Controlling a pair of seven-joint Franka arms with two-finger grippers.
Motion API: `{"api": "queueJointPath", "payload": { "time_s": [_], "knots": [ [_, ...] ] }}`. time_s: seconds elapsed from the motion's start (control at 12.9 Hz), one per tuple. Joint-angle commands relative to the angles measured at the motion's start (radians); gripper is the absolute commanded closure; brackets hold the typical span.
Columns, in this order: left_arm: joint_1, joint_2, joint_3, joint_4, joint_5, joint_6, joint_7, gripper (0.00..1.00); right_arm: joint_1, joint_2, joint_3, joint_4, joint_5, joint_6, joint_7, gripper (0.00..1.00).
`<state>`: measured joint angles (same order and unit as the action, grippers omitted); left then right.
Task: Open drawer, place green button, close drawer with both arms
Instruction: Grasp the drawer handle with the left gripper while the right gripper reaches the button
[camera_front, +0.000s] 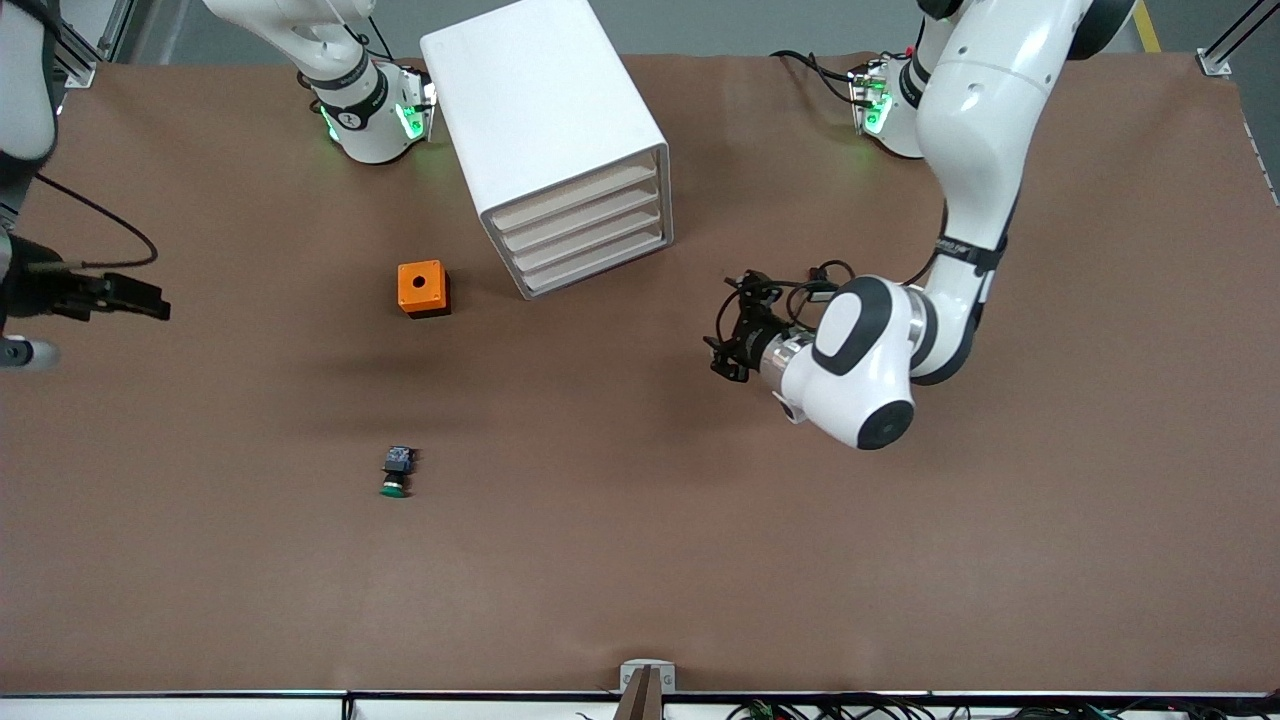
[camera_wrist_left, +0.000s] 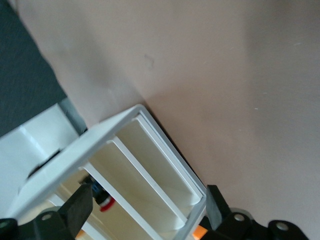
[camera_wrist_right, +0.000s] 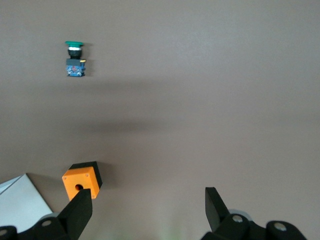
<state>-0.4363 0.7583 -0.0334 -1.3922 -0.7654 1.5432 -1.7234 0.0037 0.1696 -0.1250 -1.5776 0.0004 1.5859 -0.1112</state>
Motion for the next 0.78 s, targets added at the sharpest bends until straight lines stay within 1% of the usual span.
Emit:
{"api": "queueJointPath", "payload": {
  "time_s": [0.0, 0.16, 0.23, 0.39, 0.54, 0.7],
  "knots": [
    [0.007, 0.087, -0.022, 0.053, -0.104, -0.017, -0.147, 0.00, -0.007, 0.002, 0.016, -0.001, -0.006, 0.032, 0.004, 0.00],
    [-0.001, 0.131, -0.031, 0.061, -0.153, -0.017, -0.249, 0.00, 0.007, 0.004, 0.018, -0.094, 0.006, 0.151, 0.019, 0.00],
    [-0.004, 0.154, -0.049, 0.064, -0.170, -0.017, -0.292, 0.00, 0.034, 0.002, 0.018, -0.148, 0.006, 0.219, 0.080, 0.00],
    [-0.010, 0.193, -0.078, 0.067, -0.179, -0.015, -0.358, 0.00, 0.097, 0.005, 0.018, -0.217, 0.006, 0.316, 0.209, 0.00],
    [-0.050, 0.211, -0.092, 0.064, -0.181, -0.015, -0.378, 0.00, 0.133, 0.024, 0.018, -0.245, 0.007, 0.382, 0.269, 0.00],
    [-0.082, 0.228, -0.091, 0.059, -0.218, -0.018, -0.386, 0.01, 0.162, 0.063, 0.018, -0.268, 0.027, 0.457, 0.307, 0.00]
  ]
}}
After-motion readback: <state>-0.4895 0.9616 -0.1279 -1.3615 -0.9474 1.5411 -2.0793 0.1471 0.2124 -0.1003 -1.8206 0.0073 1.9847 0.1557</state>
